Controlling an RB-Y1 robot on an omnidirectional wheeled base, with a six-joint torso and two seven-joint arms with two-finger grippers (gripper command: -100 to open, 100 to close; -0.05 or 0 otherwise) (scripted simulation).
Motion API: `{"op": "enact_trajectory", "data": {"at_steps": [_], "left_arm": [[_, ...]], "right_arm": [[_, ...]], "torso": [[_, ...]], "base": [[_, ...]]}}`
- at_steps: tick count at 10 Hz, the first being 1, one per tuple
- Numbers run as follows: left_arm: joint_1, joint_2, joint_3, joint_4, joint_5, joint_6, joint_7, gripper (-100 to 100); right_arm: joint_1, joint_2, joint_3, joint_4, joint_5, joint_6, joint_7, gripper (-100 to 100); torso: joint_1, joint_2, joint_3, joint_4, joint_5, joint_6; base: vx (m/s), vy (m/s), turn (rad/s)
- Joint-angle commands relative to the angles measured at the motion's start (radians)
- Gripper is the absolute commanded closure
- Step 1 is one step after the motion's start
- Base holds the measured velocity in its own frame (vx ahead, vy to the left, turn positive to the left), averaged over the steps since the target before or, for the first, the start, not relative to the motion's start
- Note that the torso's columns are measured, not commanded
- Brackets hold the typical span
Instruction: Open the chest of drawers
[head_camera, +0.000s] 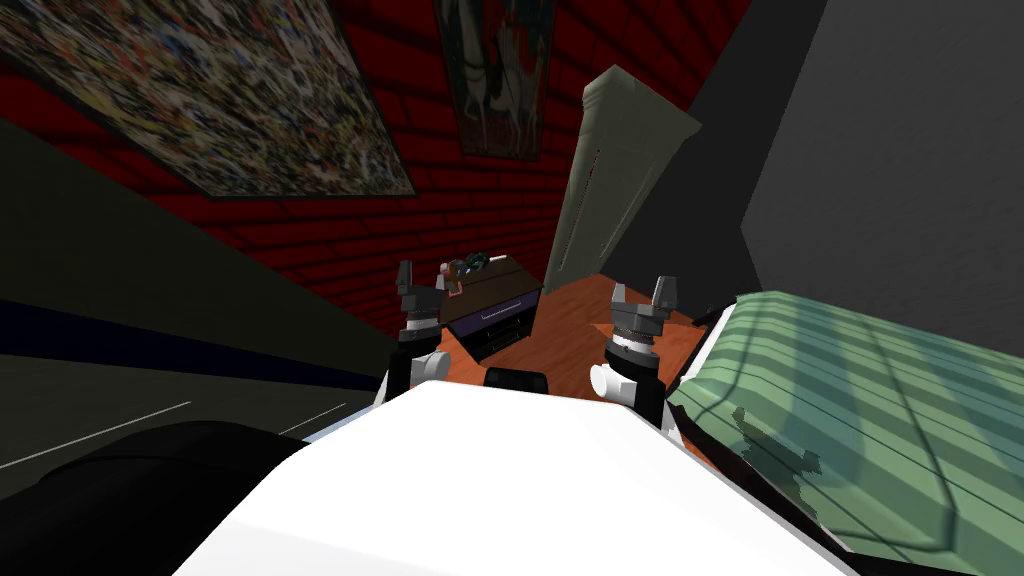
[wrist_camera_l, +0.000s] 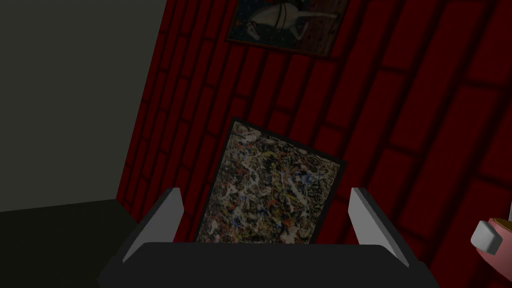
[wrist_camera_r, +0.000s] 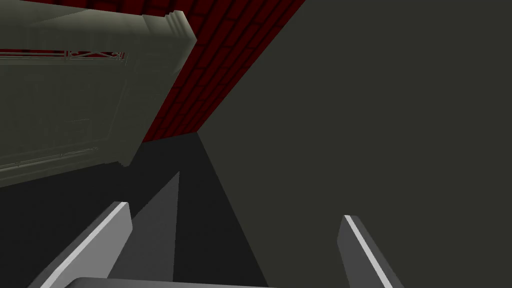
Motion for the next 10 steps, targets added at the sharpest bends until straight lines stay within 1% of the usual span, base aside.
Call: {"op": "enact_trajectory", "data": {"at_steps": [1,3,9,10], "left_arm": [[0.000,0.000,0.000,0.000,0.000,0.000,0.000,0],[0.000,0.000,0.000,0.000,0.000,0.000,0.000,0],[0.000,0.000,0.000,0.000,0.000,0.000,0.000,0],[-0.002,0.038,0.002,0.009,0.002,-0.003,0.001,-100]], "right_arm": [[0.000,0.000,0.000,0.000,0.000,0.000,0.000,0],[0.000,0.000,0.000,0.000,0.000,0.000,0.000,0],[0.000,0.000,0.000,0.000,0.000,0.000,0.000,0],[0.000,0.000,0.000,0.000,0.000,0.000,0.000,0]], "torso": [[0.000,0.040,-0.082,0.041,0.000,0.000],[0.000,0.175,-0.351,0.176,0.000,0.000],[0.000,0.618,-1.234,0.617,0.000,0.000],[0.000,0.691,-1.382,0.691,0.000,0.000]], "base": [[0.000,0.000,0.000],[0.000,0.000,0.000],[0.000,0.000,0.000],[0.012,-0.009,0.014]]}}
